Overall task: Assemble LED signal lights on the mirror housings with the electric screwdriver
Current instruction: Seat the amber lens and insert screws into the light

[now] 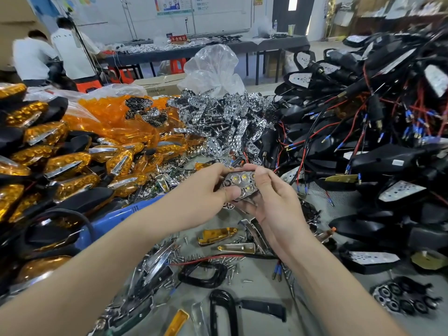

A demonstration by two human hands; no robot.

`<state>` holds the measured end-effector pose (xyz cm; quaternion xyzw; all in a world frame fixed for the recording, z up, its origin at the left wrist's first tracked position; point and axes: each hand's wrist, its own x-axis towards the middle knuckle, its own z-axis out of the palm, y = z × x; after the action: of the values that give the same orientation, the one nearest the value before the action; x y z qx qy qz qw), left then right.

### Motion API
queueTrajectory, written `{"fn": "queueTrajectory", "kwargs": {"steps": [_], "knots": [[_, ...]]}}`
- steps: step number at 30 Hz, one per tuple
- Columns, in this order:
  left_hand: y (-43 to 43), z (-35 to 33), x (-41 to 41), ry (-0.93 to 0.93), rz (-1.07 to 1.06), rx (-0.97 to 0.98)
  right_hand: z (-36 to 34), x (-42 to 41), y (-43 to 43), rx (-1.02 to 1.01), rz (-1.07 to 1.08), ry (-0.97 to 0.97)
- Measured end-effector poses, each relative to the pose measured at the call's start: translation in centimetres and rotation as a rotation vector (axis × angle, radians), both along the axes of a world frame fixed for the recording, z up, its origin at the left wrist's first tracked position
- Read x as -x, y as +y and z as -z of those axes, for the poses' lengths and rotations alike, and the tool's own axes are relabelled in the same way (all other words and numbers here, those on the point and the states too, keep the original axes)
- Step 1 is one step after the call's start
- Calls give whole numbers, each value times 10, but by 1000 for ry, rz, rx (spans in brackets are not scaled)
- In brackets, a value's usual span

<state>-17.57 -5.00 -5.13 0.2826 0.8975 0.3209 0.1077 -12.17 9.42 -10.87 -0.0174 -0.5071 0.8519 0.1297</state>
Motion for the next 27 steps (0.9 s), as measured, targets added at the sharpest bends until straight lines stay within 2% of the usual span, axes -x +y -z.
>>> {"fn": "queueTrajectory", "kwargs": {"steps": [5,10,15,24,27], "knots": [[5,7,-3,45,-62,-58,4,1,-3,46,5,-2],[1,0,0,-42,0,-34,1,4,0,124,-26,-79],[-6,-2,3,-22,20,-38,-3,6,2,207,-91,-97],[-10,-3,2,1,26,-22,-1,4,2,155,-116,-69],[-10,-3,1,-14,21,-14,2,5,-3,18,-60,-49]]}}
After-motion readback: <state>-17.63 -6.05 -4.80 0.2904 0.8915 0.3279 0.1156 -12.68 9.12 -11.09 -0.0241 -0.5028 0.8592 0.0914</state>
